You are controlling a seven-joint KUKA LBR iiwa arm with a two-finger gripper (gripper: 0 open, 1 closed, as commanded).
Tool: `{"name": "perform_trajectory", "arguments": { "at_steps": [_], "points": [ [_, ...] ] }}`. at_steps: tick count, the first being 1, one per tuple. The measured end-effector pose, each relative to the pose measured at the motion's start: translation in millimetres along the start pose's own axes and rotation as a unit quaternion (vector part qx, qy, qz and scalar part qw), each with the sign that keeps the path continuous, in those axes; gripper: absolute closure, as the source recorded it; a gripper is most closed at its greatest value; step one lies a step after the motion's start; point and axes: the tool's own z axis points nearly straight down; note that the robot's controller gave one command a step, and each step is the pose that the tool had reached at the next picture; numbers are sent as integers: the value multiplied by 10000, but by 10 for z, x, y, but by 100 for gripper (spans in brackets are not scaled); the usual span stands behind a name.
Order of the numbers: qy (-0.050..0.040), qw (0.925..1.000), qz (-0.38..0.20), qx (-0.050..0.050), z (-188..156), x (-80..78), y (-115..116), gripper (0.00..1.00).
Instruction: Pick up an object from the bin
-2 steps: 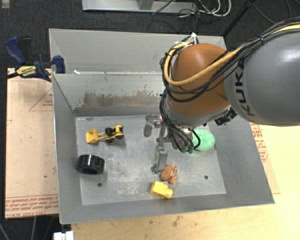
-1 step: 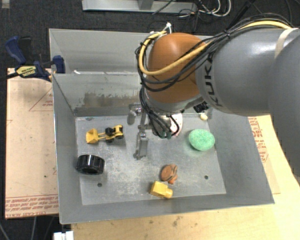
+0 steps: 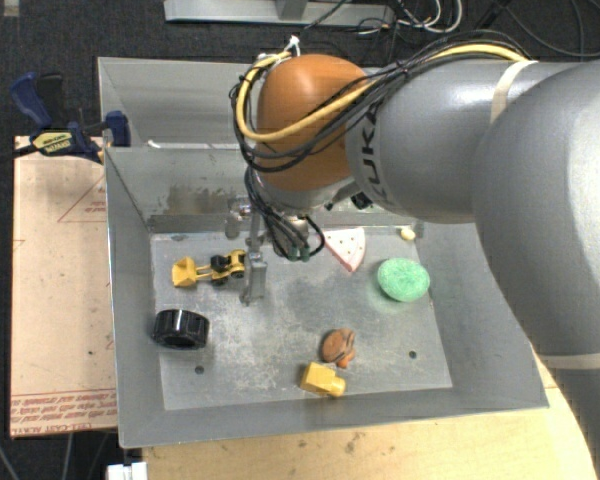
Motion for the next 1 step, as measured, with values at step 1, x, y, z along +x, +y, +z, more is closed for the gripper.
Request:
{"name": "perform_trajectory", "arguments": {
  "at_steps": [1],
  "points": [
    [-20, 10000, -36, -6, 309, -184, 96, 0]
  ]
}}
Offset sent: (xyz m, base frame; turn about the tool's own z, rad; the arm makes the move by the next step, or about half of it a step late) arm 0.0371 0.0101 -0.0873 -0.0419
